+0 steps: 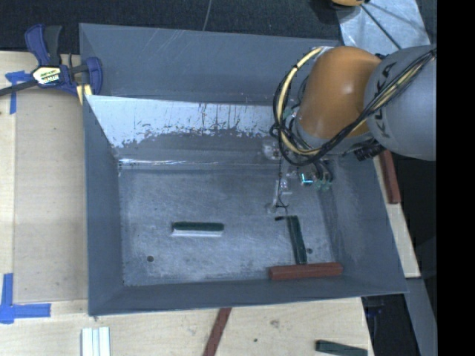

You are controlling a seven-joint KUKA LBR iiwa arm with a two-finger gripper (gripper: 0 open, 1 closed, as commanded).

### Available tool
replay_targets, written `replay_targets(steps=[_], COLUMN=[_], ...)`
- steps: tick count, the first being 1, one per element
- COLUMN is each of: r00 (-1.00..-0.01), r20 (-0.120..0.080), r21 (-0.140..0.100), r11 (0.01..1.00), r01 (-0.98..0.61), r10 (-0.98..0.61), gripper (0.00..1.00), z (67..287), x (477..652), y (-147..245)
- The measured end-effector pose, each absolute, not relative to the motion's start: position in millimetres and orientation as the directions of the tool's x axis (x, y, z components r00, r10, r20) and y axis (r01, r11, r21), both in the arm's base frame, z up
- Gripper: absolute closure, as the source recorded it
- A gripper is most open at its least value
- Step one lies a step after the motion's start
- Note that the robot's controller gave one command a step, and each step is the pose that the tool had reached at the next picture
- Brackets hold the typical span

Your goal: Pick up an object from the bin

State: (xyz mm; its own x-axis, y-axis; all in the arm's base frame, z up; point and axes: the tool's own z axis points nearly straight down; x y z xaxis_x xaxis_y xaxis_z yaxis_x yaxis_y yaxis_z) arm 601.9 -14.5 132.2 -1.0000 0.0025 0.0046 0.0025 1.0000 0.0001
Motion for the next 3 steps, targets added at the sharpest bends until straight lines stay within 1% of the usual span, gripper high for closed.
replay_targets(steps=[1, 2, 3], r00=[-1.0, -1.0, -0.998], r20=[-0.004, -0.006, 0.003], r21=[0.0, 0.0, 0.004], r11=[1.0, 1.0, 0.998], r01=[0.002, 0.023, -0.065], r10=[0.002, 0.023, -0.065], gripper=[0.0, 0.0, 0.0], z=[137.2, 102.7, 93.6], x=[603.8, 573.2, 576.0], y=[-14.5, 38.6, 61.2])
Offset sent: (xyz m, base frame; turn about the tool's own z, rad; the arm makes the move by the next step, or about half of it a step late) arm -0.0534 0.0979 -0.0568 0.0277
